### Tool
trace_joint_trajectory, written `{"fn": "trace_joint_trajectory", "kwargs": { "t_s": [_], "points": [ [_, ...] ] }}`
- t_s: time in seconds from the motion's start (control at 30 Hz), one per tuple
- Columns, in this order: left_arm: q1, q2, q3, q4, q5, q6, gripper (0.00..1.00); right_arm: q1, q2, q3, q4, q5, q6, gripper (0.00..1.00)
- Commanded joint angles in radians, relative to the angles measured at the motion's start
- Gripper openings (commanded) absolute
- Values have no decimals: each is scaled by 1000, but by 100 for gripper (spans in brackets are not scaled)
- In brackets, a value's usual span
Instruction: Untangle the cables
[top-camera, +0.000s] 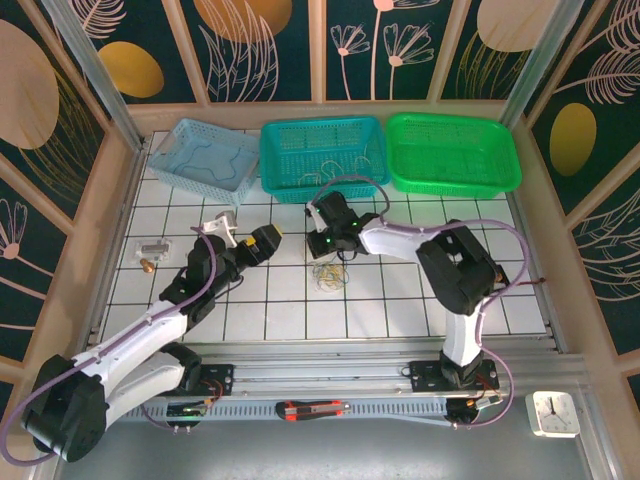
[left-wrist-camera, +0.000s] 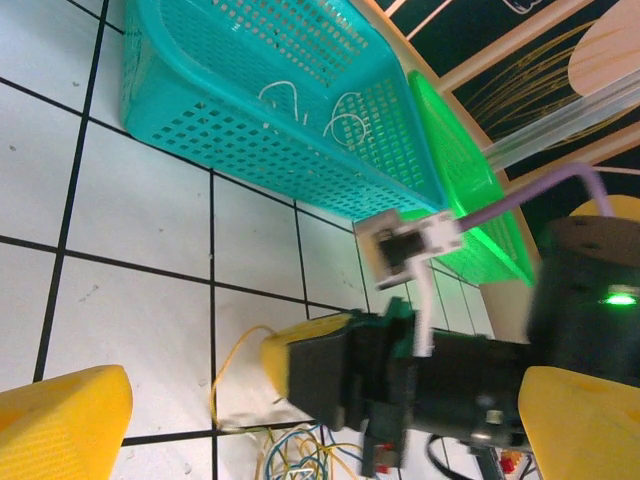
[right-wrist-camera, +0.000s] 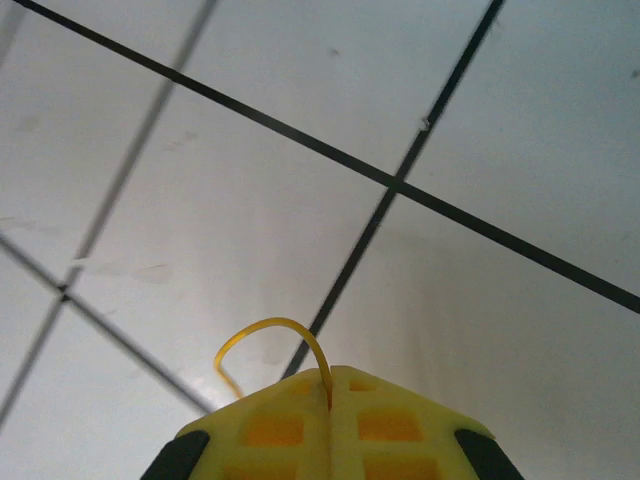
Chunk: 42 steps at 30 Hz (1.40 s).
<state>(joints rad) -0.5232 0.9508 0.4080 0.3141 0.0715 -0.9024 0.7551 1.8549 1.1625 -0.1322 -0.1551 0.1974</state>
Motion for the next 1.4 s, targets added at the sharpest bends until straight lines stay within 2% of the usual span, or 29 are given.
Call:
{"fn": "trace_joint_trajectory", "kwargs": {
  "t_s": [0.0,0.23,0.4,0.5,0.6,0.83,0.97,1.17,1.27,1.37],
  "points": [
    [5,12,-13,38,39,69,99,-4,-169,-68,95,-44,82,0],
    [6,110,30,39,130,192,98,-6,-356,-282,304,-70,208,0],
    [5,193,70,83,238,220,85,-23,-434,-357,404,-112,267,0],
    [4,232,81,117,271,217,77,-35,-458,-366,433,-156,295,0],
    [3,262,86,143,286,218,73,-40,-469,-355,425,-171,305,0],
    [-31,326,89,166,269,294,75,-39,-488,-311,382,-188,308,0],
    [-82,377,129,157,209,365,76,-37,-501,-298,359,-192,309,0],
    [-121,474,200,188,190,413,75,-28,-528,-284,330,-188,309,0],
    [-137,530,224,214,184,430,73,-21,-542,-272,325,-189,316,0],
    [-147,579,227,247,160,440,65,-17,-567,-256,326,-201,333,0]
  ]
}}
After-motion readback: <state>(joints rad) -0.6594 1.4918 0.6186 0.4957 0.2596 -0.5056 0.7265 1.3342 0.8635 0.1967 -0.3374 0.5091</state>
